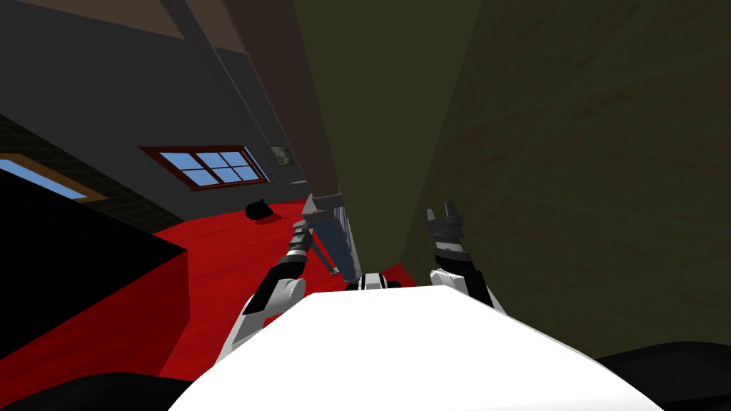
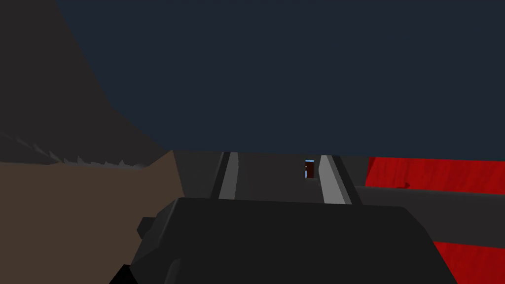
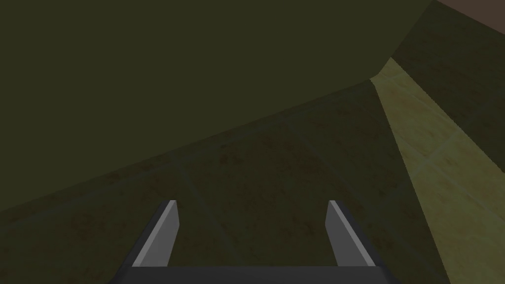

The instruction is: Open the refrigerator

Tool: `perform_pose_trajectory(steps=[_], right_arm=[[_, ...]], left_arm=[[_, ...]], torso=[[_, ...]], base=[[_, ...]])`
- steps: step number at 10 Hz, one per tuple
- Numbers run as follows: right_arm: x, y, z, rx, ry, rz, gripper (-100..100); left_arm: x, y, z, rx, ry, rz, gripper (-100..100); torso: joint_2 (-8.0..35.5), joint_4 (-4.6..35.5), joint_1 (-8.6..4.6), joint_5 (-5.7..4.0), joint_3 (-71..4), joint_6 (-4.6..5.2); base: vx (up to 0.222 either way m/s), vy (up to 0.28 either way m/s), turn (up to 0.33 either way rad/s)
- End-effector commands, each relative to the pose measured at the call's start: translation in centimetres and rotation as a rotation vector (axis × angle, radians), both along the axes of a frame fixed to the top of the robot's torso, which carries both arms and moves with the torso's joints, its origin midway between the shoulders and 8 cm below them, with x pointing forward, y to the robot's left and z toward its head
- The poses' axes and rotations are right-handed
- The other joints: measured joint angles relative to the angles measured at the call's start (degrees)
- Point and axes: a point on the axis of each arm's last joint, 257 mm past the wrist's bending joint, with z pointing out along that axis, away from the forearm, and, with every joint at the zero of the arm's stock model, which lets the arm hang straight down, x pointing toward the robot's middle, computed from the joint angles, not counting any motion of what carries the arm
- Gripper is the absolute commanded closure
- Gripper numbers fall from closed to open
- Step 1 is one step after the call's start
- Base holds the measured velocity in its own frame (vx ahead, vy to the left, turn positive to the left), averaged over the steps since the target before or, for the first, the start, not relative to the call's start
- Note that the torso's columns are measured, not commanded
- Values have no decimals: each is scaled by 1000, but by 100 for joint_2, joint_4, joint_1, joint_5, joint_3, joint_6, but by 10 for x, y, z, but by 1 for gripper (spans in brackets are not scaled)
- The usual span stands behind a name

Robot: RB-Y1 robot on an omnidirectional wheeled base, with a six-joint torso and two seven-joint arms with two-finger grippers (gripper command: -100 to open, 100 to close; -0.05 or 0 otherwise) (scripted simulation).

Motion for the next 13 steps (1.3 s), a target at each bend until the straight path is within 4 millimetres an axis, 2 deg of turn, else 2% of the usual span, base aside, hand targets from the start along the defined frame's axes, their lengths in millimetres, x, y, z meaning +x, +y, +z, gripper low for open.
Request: perform_pose_trajectory(steps=[1,9,13], right_arm=[[0,0,0,0,0,0,0],[0,0,0,0,0,0,0],[0,0,0,0,0,0,0]], left_arm=[[4,-6,-2,1,6,-25,100],[15,-30,-2,1,12,-115,100],[19,-42,-3,3,17,-159,100]], torso=[[-27,-9,-31,-8,-18,24],[-54,-14,-43,-17,-36,38],[-1,-12,-58,-11,3,10]], base=[[-79,298,-68],[-50,284,-83],[-74,257,-94]])
